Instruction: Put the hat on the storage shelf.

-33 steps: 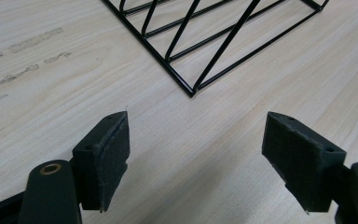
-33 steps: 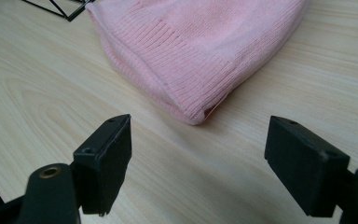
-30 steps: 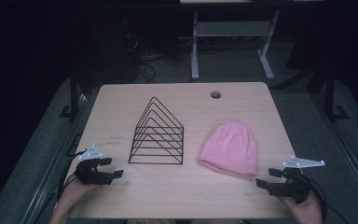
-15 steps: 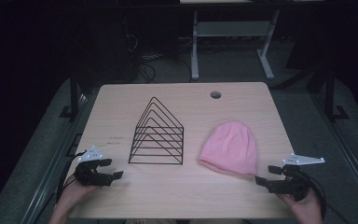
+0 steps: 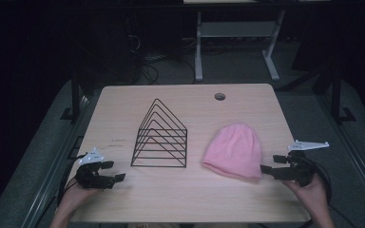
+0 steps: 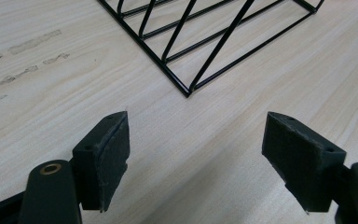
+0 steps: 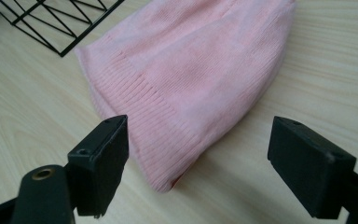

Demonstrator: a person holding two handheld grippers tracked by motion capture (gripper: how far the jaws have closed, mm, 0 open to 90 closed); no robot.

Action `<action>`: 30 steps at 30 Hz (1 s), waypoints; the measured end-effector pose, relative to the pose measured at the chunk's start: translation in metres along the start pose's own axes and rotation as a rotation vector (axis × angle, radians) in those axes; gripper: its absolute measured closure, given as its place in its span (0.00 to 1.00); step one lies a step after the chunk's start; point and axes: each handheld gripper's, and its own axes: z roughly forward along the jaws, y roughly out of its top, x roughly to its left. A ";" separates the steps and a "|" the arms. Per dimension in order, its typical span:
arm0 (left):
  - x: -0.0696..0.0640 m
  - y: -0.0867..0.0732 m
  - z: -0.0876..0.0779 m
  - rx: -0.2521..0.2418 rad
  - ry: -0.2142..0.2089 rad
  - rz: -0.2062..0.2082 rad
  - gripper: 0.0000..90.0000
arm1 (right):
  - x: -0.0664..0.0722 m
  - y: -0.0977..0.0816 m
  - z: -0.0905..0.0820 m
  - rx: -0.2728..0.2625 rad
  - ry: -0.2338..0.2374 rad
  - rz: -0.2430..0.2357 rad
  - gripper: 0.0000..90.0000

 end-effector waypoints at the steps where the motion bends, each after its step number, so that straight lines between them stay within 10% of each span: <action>1: 0.000 0.000 0.000 0.000 0.002 0.003 0.26 | -0.002 0.002 0.001 0.006 0.004 0.006 0.22; 30: 0.004 0.002 0.001 -0.021 0.006 -0.025 0.26 | -0.033 0.085 0.043 0.122 0.002 0.010 0.23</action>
